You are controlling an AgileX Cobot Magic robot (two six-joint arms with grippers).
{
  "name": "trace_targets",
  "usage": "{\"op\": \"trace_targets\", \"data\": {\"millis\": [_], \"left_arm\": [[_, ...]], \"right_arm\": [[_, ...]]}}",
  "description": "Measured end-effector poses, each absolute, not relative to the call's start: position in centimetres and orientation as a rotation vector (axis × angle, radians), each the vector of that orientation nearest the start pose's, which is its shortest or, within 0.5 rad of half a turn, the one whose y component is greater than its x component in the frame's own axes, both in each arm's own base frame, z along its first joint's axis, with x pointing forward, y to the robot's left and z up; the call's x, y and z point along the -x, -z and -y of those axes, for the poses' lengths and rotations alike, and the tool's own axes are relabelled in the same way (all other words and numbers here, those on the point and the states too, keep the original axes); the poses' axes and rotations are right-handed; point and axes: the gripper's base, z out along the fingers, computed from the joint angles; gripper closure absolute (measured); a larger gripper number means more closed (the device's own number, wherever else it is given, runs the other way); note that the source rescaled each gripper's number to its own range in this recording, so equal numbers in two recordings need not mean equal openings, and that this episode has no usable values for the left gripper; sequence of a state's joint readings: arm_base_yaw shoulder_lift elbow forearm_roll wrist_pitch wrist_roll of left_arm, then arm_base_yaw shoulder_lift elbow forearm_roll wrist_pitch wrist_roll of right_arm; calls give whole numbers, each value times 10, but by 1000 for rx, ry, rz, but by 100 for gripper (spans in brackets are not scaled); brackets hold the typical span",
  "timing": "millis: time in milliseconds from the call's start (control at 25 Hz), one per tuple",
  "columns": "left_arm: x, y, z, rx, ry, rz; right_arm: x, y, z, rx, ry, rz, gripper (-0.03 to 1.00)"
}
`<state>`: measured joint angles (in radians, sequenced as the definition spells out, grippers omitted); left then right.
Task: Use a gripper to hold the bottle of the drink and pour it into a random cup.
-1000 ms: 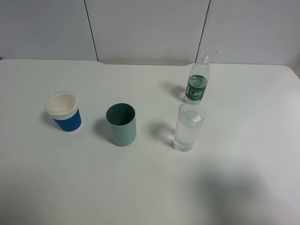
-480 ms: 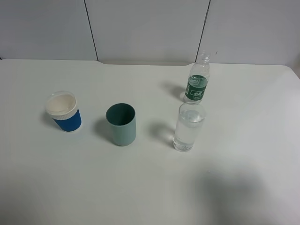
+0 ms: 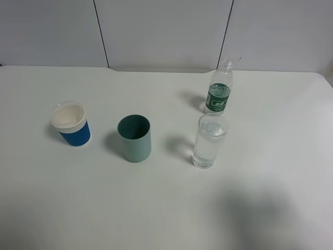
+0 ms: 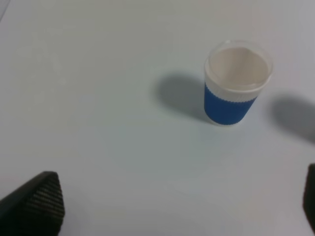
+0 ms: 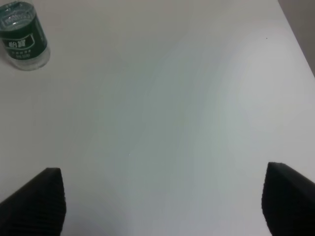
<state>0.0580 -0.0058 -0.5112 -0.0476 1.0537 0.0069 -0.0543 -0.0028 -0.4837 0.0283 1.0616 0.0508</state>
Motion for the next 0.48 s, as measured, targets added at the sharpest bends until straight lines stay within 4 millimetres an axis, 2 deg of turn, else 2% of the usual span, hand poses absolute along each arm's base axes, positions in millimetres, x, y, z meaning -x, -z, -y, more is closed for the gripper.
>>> {"op": "trace_targets", "data": {"millis": [480], "left_arm": [[7,-281,4,49,16,-2019]], "right_arm": [[3,-273,-2,-107,-32,-2056,27]]}}
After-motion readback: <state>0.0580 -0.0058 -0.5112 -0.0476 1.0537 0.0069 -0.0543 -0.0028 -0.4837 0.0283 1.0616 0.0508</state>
